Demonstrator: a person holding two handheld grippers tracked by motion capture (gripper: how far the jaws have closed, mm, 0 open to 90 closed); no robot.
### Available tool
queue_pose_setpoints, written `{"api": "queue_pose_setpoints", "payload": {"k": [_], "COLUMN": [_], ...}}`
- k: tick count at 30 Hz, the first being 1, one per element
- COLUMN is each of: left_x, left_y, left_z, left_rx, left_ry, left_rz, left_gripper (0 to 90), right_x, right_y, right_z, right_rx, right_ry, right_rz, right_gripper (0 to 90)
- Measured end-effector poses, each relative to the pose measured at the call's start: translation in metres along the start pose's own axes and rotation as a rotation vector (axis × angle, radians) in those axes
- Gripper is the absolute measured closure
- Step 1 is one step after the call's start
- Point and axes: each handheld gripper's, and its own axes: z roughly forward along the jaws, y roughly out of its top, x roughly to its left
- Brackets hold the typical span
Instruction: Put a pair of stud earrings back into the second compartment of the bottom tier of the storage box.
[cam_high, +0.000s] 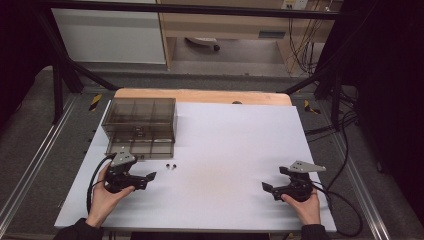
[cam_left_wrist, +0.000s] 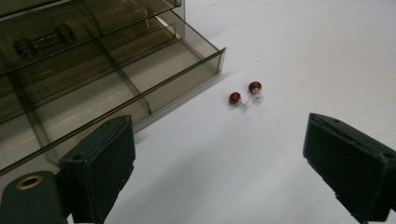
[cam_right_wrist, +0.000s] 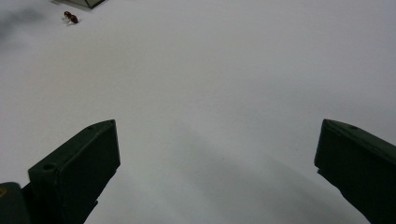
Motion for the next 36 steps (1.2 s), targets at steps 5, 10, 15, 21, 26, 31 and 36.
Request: {"api": "queue_pose_setpoints", "payload": {"k": [5, 10, 15, 21, 26, 31, 36], "left_x": [-0.006, -0.013, -0.017, -0.019, -0.018, -0.019, -0.018], "left_y": [0.007, 0.015, 0.021, 0.025, 0.026, 0.025, 0.024], "left_z": [0.010, 0.022, 0.031, 0.044, 0.052, 0.057, 0.061], "left_rx": [0.017, 0.037, 0.053, 0.077, 0.098, 0.113, 0.121], "left_ry": [0.003, -0.003, 0.004, 0.021, 0.020, 0.008, 0.005], "left_rz": [0.016, 0.028, 0.041, 0.034, 0.032, 0.024, 0.035], "left_gripper": [9.1, 9.6, 13.1, 23.5, 34.6, 45.7, 53.5], "right_x": [0.000, 0.000, 0.000, 0.000, 0.000, 0.000, 0.000], "right_y": [0.000, 0.000, 0.000, 0.000, 0.000, 0.000, 0.000], "right_z": [0.001, 0.000, 0.000, 0.001, 0.000, 0.001, 0.000], "right_rx": [0.003, 0.004, 0.005, 0.009, 0.008, 0.010, 0.008], "right_ry": [-0.001, -0.005, -0.004, -0.004, -0.004, -0.004, -0.003], "right_rz": [-0.002, -0.003, 0.001, 0.002, -0.003, -0.004, -0.001], "right_gripper": [0.8, 0.8, 0.8, 0.8, 0.8, 0.9, 0.9]}}
